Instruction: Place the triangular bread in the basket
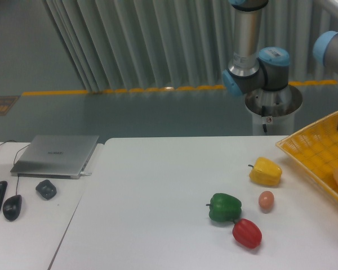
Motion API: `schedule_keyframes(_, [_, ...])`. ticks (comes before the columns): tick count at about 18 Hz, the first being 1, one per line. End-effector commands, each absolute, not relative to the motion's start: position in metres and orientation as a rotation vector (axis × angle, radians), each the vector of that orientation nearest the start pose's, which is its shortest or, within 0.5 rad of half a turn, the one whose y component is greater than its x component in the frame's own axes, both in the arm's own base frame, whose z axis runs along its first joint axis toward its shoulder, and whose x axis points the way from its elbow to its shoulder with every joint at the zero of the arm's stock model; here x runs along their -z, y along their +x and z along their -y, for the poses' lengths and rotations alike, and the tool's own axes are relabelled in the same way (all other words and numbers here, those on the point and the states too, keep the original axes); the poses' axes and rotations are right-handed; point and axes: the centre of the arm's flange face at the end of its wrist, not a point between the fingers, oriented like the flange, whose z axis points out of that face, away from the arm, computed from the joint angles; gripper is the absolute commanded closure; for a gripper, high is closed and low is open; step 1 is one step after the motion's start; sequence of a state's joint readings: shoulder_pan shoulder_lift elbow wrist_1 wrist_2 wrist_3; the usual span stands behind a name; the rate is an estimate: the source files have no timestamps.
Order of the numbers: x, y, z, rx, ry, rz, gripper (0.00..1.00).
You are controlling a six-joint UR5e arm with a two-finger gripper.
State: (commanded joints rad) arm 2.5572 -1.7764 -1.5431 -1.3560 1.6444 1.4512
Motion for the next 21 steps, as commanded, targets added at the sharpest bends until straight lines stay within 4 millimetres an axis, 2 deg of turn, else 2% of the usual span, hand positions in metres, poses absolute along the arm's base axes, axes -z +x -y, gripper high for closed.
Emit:
schedule_keyframes(7, [-0.418, -0.382, -0.448, -0.078, -3.096, -0.522, 0.00])
schedule_keyframes(14, [-0.423, -0.358, -0.463, -0.089, -3.088, -0.537, 0.00])
schedule_keyframes(17, [-0.422, -0.347, -0.472, -0.084, -3.081, -0.563, 0.00])
schedule_keyframes(21, [-0.416, -0.341, -0.478, -0.072, -3.095, -0.505, 0.00])
